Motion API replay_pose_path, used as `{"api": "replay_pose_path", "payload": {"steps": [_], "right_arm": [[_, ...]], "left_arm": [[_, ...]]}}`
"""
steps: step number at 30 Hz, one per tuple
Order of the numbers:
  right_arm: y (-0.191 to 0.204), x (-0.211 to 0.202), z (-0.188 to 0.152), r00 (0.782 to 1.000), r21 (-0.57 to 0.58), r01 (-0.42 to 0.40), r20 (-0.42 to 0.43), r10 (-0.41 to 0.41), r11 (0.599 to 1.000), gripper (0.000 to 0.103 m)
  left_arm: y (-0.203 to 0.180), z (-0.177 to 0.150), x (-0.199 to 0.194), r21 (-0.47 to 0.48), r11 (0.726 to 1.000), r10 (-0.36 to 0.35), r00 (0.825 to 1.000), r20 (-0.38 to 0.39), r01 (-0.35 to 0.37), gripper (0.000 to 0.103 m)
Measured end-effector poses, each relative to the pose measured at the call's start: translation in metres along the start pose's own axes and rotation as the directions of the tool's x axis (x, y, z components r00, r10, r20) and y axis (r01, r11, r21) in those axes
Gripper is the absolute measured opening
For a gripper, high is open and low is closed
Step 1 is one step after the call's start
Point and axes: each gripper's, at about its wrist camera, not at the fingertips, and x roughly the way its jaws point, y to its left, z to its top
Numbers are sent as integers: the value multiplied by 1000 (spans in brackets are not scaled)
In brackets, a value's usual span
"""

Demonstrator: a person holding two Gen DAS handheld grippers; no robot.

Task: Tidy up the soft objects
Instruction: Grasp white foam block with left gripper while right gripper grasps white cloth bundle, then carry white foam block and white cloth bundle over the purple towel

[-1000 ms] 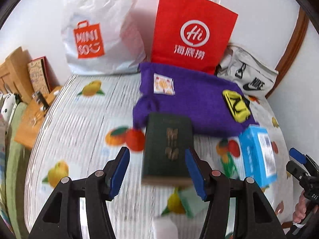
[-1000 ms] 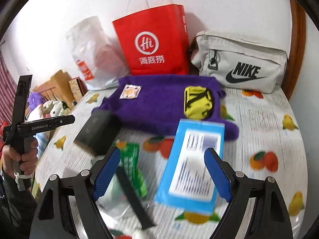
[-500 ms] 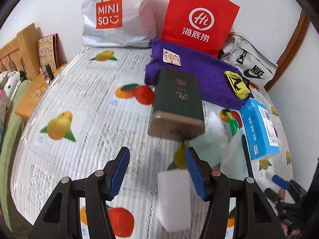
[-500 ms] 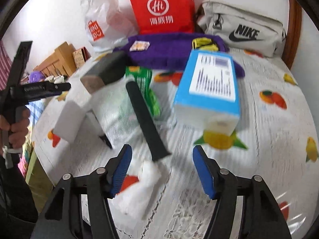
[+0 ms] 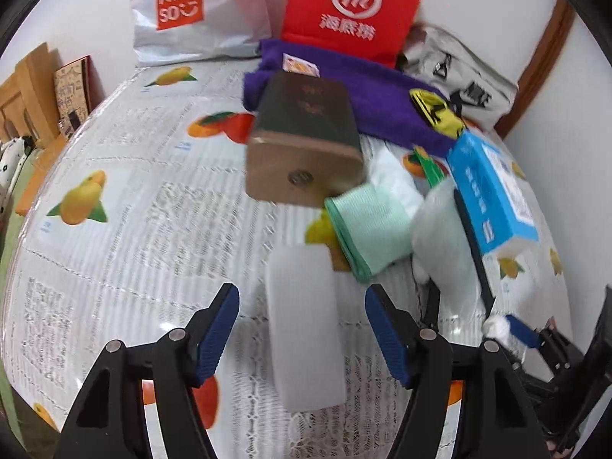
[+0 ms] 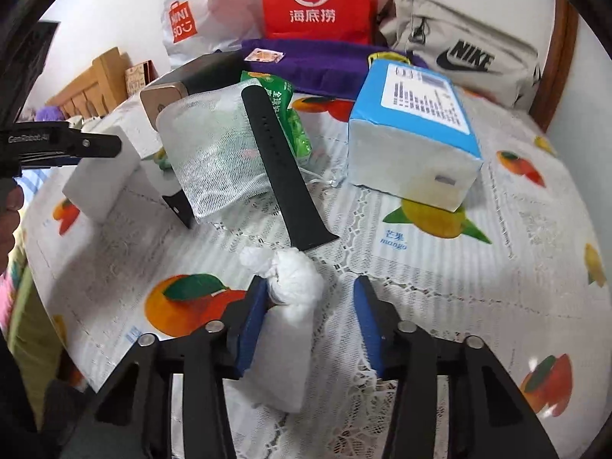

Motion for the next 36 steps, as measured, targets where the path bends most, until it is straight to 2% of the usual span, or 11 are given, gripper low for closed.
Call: {"api": "replay_pose_path", "payload": {"steps": [2, 3, 5, 8, 18, 30, 36], "right_arm": [[-5, -2, -3, 1000, 17, 8, 11, -8, 1000, 26], [-9, -3, -5, 1000, 30, 5, 12, -5, 1000, 24], [-19, -7, -7, 1000, 68, -15, 12, 14, 998, 21], [-28, -8, -9, 1000, 92, -8, 10, 8, 996, 20], [-59, -15, -3, 1000, 161, 12, 1, -12, 987, 19], [-59, -28, 32, 998, 144, -53, 39, 48, 988, 19], [-54, -43, 50, 992, 124, -98, 85, 88, 987, 19]], "left_arm": [[-5, -4, 5, 14, 999, 38, 999, -2, -38, 66], [-6, -5, 6, 20, 999, 43, 999, 3, -43, 63], [-5, -9, 9, 20, 998, 51, 999, 1, -51, 39], [3, -13, 10, -20, 999, 28, 1000, -11, -28, 29], [11, -4, -11, -41, 998, 57, 998, 14, -56, 28], [12, 19, -32, -72, 996, 52, 997, 55, -48, 28], [15, 31, -43, -92, 995, 45, 996, 80, -38, 28]]}}
